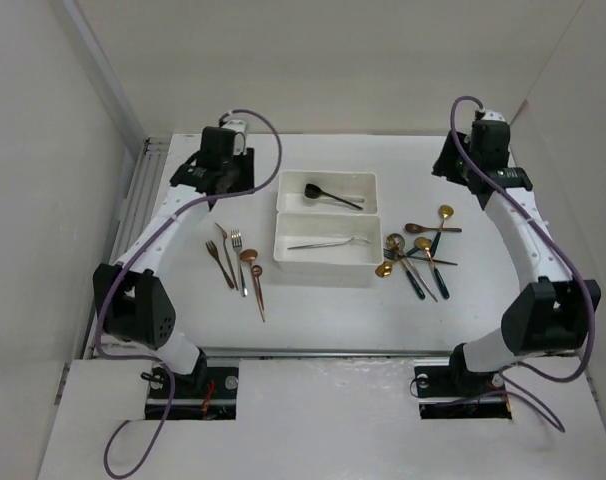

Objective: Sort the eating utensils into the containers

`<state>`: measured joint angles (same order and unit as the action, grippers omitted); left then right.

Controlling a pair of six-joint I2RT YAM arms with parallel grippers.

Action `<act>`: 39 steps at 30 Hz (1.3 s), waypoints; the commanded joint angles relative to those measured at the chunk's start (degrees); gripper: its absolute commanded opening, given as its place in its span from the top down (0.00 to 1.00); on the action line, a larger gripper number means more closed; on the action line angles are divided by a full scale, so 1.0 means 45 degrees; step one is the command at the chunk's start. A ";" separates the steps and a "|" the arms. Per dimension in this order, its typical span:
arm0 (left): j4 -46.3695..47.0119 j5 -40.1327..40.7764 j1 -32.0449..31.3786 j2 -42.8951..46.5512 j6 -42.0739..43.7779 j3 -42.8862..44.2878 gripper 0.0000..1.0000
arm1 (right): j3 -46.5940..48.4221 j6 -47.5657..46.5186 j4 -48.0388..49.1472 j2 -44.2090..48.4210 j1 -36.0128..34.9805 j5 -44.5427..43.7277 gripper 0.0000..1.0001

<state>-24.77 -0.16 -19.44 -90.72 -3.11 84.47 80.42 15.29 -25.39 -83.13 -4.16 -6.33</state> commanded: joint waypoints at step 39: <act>-0.0549 -0.1018 0.3676 -0.0036 -0.2140 -0.3985 0.59 | 0.0637 0.0550 -0.3440 -0.4205 0.1768 -0.1638 1.00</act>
<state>-27.90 -4.32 -3.25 -91.18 -12.12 66.13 76.42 20.18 -39.51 -108.68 4.69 -8.05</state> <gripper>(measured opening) 0.410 0.194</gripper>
